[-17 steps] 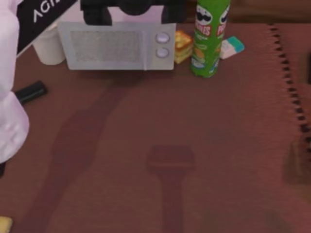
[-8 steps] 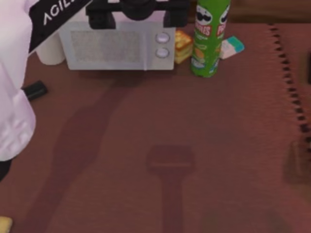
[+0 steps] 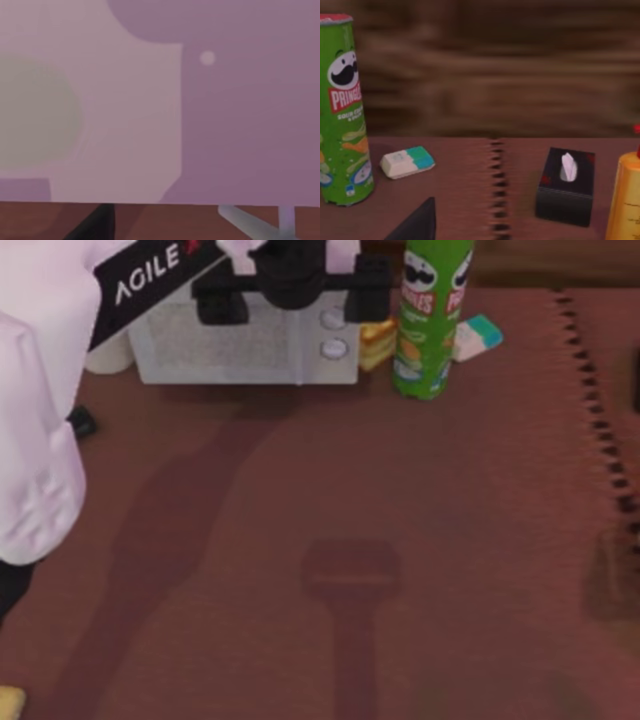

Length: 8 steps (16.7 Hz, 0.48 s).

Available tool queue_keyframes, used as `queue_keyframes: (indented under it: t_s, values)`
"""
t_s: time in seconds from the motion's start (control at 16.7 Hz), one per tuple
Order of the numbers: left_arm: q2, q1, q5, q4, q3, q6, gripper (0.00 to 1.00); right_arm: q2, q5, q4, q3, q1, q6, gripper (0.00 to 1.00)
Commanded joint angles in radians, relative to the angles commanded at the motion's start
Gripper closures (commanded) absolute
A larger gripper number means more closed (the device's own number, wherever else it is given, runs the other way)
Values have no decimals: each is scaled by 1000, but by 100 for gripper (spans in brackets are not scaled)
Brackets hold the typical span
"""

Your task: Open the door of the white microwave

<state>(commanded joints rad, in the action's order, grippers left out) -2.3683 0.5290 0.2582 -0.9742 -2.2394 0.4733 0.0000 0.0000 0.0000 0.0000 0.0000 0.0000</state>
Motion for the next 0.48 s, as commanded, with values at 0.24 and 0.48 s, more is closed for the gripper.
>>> queue_keyframes:
  t_s: [0.24,0.48]
  values:
    - [0,0,0,0,0,0,30,0,0,0,0,0,0,0]
    - [0,0,0,0,0,0,60,0,0,0,0,0,0,0]
